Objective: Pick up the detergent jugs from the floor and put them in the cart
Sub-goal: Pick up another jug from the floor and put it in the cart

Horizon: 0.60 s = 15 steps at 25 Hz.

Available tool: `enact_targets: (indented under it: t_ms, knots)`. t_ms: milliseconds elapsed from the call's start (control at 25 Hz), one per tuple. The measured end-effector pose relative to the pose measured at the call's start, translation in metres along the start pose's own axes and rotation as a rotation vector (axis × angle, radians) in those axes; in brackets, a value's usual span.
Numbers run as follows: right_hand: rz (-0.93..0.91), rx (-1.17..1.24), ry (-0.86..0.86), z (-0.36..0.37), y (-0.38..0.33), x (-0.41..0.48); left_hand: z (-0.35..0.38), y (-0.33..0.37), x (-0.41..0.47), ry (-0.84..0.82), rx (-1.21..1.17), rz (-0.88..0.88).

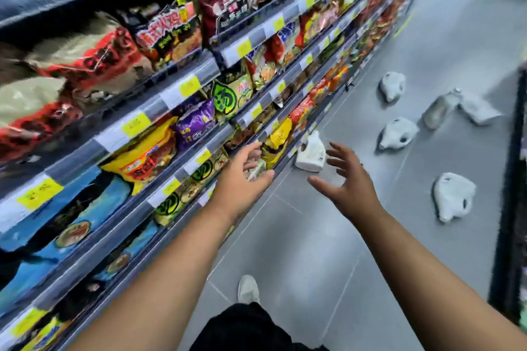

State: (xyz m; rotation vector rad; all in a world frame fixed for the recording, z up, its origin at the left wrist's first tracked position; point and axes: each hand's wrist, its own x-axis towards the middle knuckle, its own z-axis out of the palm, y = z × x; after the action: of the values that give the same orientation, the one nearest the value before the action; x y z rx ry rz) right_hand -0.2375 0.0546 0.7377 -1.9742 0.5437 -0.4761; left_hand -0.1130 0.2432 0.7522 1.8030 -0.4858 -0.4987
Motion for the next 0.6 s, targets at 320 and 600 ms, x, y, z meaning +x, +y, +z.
enact_targets:
  t_ms: [320, 600]
  knots:
    - [0.202, 0.016, 0.362, -0.084, 0.045, 0.082, 0.102, 0.053, 0.165, -0.375, 0.049, 0.089]
    - [0.279, 0.04, 0.527, -0.201, 0.125, 0.146, 0.257, 0.1, 0.269, -0.565, 0.111, 0.181]
